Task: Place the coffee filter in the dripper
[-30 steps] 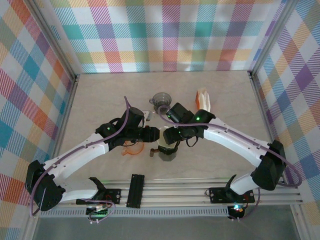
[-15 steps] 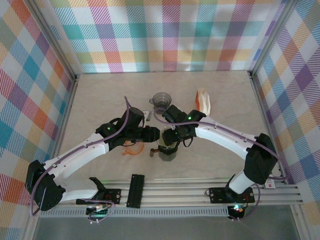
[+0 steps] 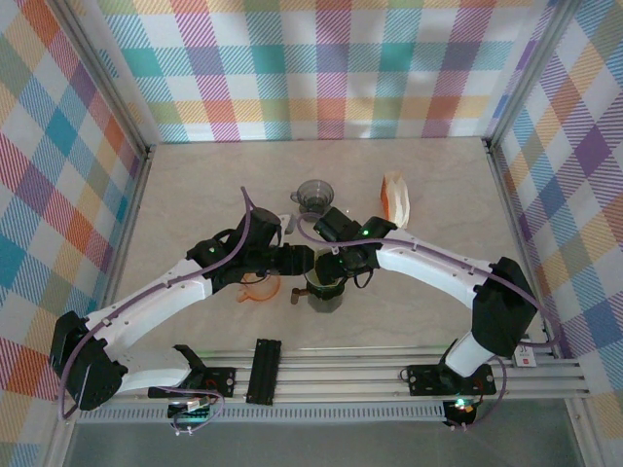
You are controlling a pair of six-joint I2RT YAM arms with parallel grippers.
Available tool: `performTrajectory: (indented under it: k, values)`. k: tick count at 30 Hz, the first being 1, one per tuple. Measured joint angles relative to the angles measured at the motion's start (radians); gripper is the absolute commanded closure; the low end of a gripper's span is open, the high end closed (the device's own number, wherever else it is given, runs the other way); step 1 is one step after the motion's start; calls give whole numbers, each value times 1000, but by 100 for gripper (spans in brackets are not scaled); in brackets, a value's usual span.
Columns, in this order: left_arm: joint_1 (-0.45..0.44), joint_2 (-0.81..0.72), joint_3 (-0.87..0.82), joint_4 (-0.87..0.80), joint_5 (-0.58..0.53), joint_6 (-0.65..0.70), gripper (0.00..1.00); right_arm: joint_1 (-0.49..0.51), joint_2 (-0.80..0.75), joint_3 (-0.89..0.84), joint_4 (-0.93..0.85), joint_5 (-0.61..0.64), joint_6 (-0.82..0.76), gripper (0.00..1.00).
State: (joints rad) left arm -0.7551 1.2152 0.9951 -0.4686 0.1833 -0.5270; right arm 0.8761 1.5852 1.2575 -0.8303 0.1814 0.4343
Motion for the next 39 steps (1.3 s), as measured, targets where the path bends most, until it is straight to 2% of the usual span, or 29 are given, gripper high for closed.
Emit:
performTrajectory:
  k: [6, 15, 30, 39]
  values:
    - [0, 3, -11, 5, 13, -1, 42, 0, -1, -1, 2, -2, 3, 25]
    - [-1, 27, -16, 3, 10, -4, 51, 0, -3, -2, 3, -3, 4, 25]
    - [-1, 39, -16, -2, 7, -4, 52, 0, -65, -4, -1, 6, 23, 23]
    - [-1, 39, -18, -2, 7, -7, 52, 0, -40, -37, 0, 17, 26, 23]
